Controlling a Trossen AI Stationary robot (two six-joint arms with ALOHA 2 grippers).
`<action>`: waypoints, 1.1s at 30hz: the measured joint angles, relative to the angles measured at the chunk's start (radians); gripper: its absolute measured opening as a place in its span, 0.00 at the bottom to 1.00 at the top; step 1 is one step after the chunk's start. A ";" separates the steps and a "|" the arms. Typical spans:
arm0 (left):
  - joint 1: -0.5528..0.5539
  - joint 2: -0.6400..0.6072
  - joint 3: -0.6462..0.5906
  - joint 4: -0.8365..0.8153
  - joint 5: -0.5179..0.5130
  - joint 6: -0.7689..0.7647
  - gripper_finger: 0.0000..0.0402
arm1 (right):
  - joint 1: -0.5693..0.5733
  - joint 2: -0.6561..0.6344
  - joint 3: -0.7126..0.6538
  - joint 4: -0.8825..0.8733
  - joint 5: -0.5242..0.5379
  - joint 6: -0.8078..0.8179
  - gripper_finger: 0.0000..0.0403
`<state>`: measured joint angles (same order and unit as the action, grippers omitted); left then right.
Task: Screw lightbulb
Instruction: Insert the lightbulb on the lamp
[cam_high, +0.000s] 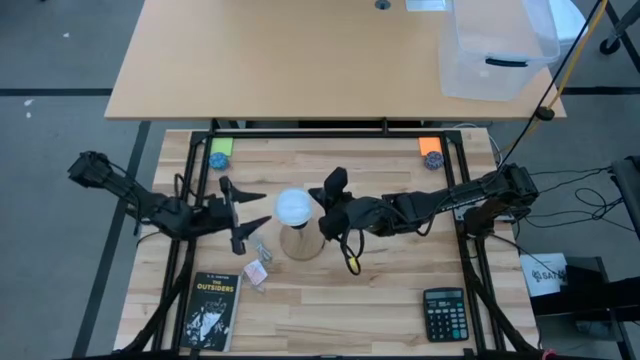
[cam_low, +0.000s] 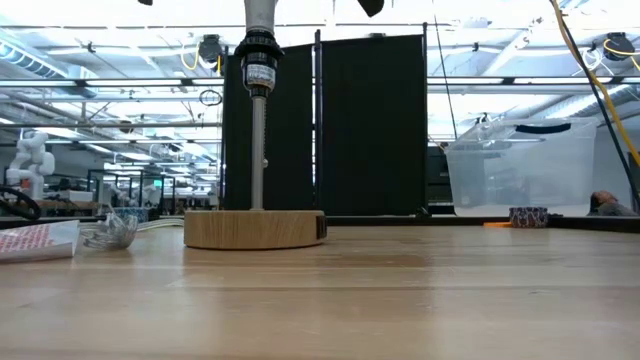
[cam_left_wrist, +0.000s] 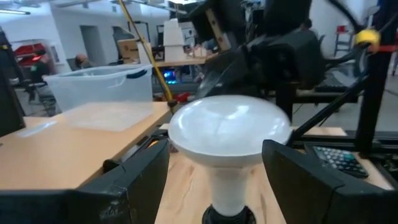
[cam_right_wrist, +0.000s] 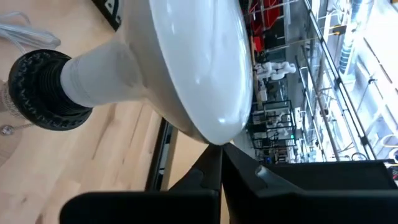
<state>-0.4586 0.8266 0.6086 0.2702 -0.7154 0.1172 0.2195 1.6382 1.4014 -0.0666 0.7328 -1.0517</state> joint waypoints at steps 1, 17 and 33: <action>0.008 0.008 0.000 0.006 0.000 0.001 0.66 | 0.000 0.000 0.000 0.000 0.000 -0.002 0.00; 0.087 0.024 0.001 -0.012 -0.009 -0.038 0.66 | 0.039 0.000 0.000 -0.006 0.037 -0.030 0.00; 0.158 0.037 0.001 -0.083 -0.099 -0.104 0.66 | 0.111 0.001 0.000 -0.025 0.011 -0.021 0.00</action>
<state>-0.3004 0.8640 0.6096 0.1874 -0.8146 0.0128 0.3309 1.6390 1.4014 -0.0917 0.7437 -1.0726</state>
